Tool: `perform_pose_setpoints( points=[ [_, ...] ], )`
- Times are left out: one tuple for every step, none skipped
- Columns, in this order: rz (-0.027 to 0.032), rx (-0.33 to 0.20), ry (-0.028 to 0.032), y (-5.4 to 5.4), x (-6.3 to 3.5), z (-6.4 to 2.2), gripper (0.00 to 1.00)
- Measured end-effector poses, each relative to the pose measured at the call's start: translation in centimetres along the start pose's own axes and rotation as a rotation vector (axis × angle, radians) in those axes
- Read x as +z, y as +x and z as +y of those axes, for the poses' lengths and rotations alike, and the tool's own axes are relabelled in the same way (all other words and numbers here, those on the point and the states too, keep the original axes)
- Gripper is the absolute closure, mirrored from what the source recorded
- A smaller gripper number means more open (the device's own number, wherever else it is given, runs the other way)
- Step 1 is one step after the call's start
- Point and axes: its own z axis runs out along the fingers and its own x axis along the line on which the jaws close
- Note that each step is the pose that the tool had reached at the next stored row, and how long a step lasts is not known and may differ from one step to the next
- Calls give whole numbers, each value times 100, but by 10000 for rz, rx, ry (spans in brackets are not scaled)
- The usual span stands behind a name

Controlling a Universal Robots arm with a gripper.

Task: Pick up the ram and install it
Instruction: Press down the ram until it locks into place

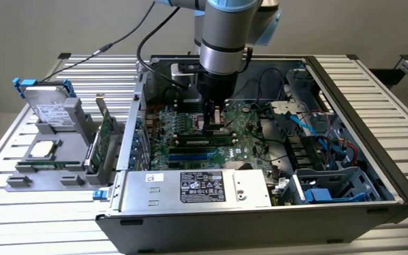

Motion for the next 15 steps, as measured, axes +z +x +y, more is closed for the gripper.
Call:
perform_pose_setpoints(
  points=[
    [1, 0, 0, 0, 0, 0, 90],
    [0, 0, 0, 0, 0, 0, 90],
    [0, 0, 0, 0, 0, 0, 90],
    [0, 0, 0, 0, 0, 0, 90],
    [0, 0, 0, 0, 0, 0, 90],
    [0, 0, 0, 0, 0, 0, 90],
    [1, 0, 0, 0, 0, 0, 90],
    [0, 1, 0, 0, 0, 0, 90],
    [-8, 88, -5, 1, -1, 1, 90],
    [-24, 225, -12, 0, -1, 1, 90],
    [-41, 360, -18, 0, -1, 1, 90],
    [-59, 494, -23, 0, 0, 0, 90],
    [-74, 646, -30, 0, 0, 0, 90],
    [-87, 801, -38, 0, 0, 0, 90],
    [-98, 944, -44, 0, 0, 0, 90]
  ],
)
